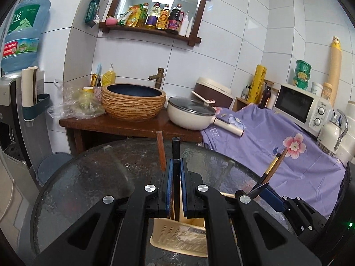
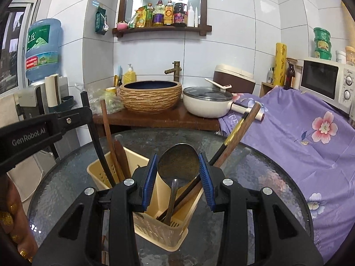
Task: Organize utensils
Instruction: 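Lower both utensils into the holder and open both tools, then move both tools back down to the utensils on the table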
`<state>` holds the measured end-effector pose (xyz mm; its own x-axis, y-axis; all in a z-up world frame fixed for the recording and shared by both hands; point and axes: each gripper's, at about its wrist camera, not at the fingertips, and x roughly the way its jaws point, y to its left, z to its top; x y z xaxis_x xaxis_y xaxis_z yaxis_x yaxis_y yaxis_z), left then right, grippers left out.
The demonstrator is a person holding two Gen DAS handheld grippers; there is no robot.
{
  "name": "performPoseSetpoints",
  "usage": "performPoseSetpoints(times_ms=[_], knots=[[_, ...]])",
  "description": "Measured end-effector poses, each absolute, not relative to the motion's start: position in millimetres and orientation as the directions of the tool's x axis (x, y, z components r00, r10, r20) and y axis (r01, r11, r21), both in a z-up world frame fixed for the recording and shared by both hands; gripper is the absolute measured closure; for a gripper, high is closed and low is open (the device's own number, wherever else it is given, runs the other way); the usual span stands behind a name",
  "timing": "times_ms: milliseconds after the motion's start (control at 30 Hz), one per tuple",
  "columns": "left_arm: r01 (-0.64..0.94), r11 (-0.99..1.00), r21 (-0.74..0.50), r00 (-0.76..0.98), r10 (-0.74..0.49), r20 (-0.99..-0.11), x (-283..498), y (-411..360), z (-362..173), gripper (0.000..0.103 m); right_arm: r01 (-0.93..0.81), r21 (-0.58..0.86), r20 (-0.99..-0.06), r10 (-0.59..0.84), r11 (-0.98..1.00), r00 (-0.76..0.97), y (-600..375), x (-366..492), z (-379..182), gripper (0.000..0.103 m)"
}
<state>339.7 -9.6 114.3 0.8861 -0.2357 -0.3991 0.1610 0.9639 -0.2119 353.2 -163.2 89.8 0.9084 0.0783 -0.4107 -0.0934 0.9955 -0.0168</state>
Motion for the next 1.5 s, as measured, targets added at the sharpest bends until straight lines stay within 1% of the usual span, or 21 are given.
performPoseSetpoints(times_ms=[200, 333, 400, 433, 467, 500, 533, 567, 600, 633, 700, 733, 767, 833, 933, 1100, 1300, 1333, 1367, 1467, 1500], knots=[[0.166, 0.971, -0.17, 0.888, -0.222, -0.402, 337, -16, 107, 0.096, -0.099, -0.025, -0.435, 0.078, 0.995, 0.897, -163, 353, 75, 0.065], [0.185, 0.969, -0.166, 0.881, -0.238, -0.409, 337, -18, 108, 0.096, -0.097, -0.025, -0.431, 0.076, 0.995, 0.899, -164, 352, 71, 0.065], [0.193, 0.968, -0.163, 0.878, -0.244, -0.412, 337, -18, 109, 0.096, -0.095, -0.03, -0.422, 0.073, 0.995, 0.903, -165, 351, 71, 0.06], [0.197, 0.967, -0.162, 0.877, -0.248, -0.412, 336, -19, 109, 0.095, -0.096, -0.032, -0.418, 0.074, 0.995, 0.905, -165, 349, 72, 0.055], [0.199, 0.967, -0.158, 0.878, -0.248, -0.409, 334, -18, 110, 0.09, -0.095, -0.036, -0.412, 0.071, 0.995, 0.908, -165, 347, 72, 0.049], [0.199, 0.968, -0.155, 0.881, -0.246, -0.405, 332, -18, 110, 0.085, -0.094, -0.038, -0.406, 0.07, 0.995, 0.911, -166, 345, 73, 0.047], [0.2, 0.968, -0.151, 0.883, -0.245, -0.401, 330, -18, 111, 0.071, -0.092, -0.038, -0.393, 0.069, 0.995, 0.917, -166, 340, 74, 0.045], [0.201, 0.968, -0.152, 0.887, -0.246, -0.391, 326, -16, 113, 0.053, -0.092, -0.038, -0.382, 0.071, 0.995, 0.921, -167, 335, 75, 0.044], [0.202, 0.967, -0.156, 0.889, -0.248, -0.384, 322, -15, 113, 0.045, -0.096, -0.039, -0.377, 0.074, 0.995, 0.923, -167, 331, 77, 0.043], [0.205, 0.966, -0.159, 0.892, -0.251, -0.376, 318, -13, 114, 0.038, -0.103, -0.039, -0.371, 0.082, 0.994, 0.925, -167, 324, 78, 0.04], [0.217, 0.967, -0.135, 0.891, -0.252, -0.378, 307, -10, 114, 0.036, -0.115, -0.046, -0.38, 0.089, 0.992, 0.921, -166, 313, 79, 0.035], [0.22, 0.968, -0.123, 0.889, -0.251, -0.384, 303, -10, 113, 0.029, -0.127, -0.05, -0.401, 0.097, 0.991, 0.911, -166, 306, 76, 0.032], [0.224, 0.968, -0.11, 0.885, -0.249, -0.393, 297, -9, 110, 0.02, -0.133, -0.052, -0.415, 0.1, 0.99, 0.904, -165, 302, 75, 0.031], [0.228, 0.968, -0.102, 0.874, -0.25, -0.416, 285, -3, 101, 0.011, -0.136, -0.053, -0.462, 0.097, 0.989, 0.881, -168, 291, 65, 0.031], [0.212, 0.972, -0.098, 0.859, -0.233, -0.456, 274, 5, 86, 0.011, -0.145, -0.039, -0.55, 0.1, 0.989, 0.829, -172, 278, 47, 0.031], [0.168, 0.978, -0.123, 0.804, -0.209, -0.556, 258, 26, 47, 0.011, -0.164, -0.005, -0.691, 0.115, 0.986, 0.714, -175, 256, 7, 0.031], [0.153, 0.985, -0.085, 0.75, -0.171, -0.639, 239, 30, 8, 0.013, -0.161, 0.0, -0.773, 0.102, 0.987, 0.626, -169, 232, -27, 0.031], [0.159, 0.984, -0.084, 0.735, -0.175, -0.655, 235, 29, 1, 0.016, -0.162, 0.002, -0.779, 0.103, 0.987, 0.618, -169, 229, -31, 0.031], [0.165, 0.983, -0.086, 0.724, -0.18, -0.666, 233, 28, -3, 0.022, -0.162, 0.001, -0.788, 0.1, 0.987, 0.608, -167, 225, -36, 0.032], [0.188, 0.978, -0.087, 0.685, -0.194, -0.703, 227, 24, -15, 0.033, -0.169, 0.001, -0.806, 0.1, 0.986, 0.583, -166, 219, -45, 0.035], [0.196, 0.977, -0.088, 0.675, -0.199, -0.71, 225, 22, -19, 0.034, -0.171, 0.002, -0.81, 0.101, 0.985, 0.577, -166, 218, -47, 0.036]])
